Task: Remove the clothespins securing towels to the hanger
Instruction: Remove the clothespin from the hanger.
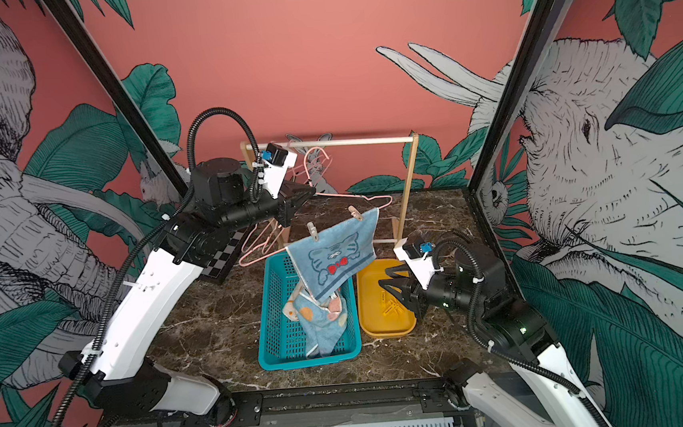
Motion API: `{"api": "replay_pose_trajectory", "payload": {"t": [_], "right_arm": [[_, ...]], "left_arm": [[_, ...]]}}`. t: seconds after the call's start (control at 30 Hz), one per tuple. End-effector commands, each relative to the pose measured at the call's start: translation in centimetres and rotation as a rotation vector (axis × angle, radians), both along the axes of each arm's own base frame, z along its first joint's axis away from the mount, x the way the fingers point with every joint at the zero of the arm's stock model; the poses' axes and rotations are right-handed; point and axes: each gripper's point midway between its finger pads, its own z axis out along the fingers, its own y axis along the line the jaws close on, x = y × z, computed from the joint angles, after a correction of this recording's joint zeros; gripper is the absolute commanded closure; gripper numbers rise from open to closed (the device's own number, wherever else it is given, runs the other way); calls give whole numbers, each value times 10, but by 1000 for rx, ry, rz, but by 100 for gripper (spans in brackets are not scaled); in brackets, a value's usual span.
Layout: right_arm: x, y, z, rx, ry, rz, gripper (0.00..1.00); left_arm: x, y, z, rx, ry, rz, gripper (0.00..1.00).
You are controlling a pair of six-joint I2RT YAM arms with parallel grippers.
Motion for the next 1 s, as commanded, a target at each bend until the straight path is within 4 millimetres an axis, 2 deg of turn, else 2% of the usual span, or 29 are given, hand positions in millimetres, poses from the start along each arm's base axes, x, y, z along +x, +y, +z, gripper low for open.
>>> {"api": "replay_pose_trajectory", "payload": {"t": [0.0,0.13,0.23,0.43,0.7,0.97], "right_arm": [[-4,7,-7,-66,0,52,68],[7,21,-28,-199,-6,43,69],[11,36,-30,-245,-39,63,69],[23,58,-13,-227,-100,93,68],[37,91,12,-235,-156,170,67],[48,114,20,-235,-180,219,66]], "left_arm": [[-19,-3,7,-44,23,-79,100],[-20,-8,3,-53,45,-104,100],[-21,-10,1,-56,59,-117,100],[-31,-12,1,-59,89,-164,100],[-40,-13,-18,-35,151,-198,100],[-41,-19,-25,-25,174,-214,100]]}}
